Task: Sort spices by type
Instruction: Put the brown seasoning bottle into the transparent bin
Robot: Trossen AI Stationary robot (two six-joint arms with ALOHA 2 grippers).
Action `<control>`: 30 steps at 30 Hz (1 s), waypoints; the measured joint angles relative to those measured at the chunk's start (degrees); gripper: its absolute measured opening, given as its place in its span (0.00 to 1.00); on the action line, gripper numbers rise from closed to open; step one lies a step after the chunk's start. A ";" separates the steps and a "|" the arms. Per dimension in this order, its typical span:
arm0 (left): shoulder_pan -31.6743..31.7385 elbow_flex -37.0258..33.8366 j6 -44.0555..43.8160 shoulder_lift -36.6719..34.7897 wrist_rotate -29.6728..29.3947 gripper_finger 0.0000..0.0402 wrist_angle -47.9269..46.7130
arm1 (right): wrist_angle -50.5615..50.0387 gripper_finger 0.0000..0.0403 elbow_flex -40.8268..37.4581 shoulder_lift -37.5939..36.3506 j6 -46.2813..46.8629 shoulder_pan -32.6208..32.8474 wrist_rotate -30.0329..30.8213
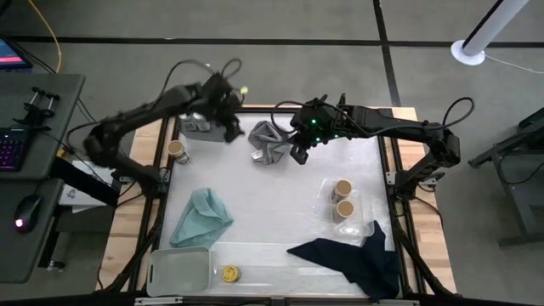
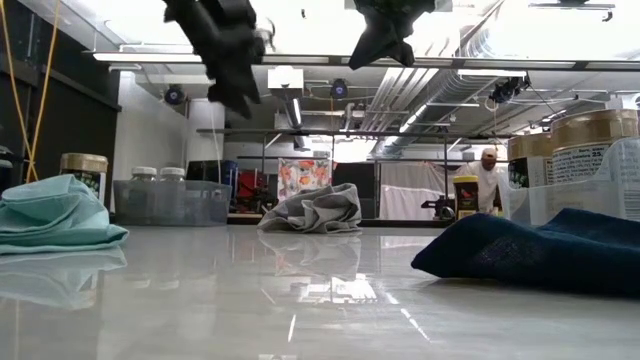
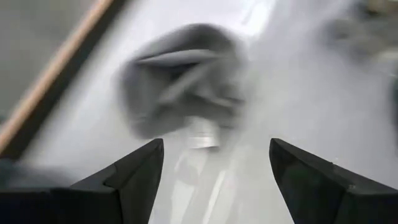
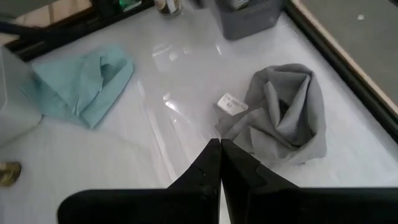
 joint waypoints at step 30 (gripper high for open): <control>-68.16 -27.44 -51.40 -19.09 -20.11 0.62 13.20 | 7.11 0.00 0.00 0.31 10.58 15.58 -4.85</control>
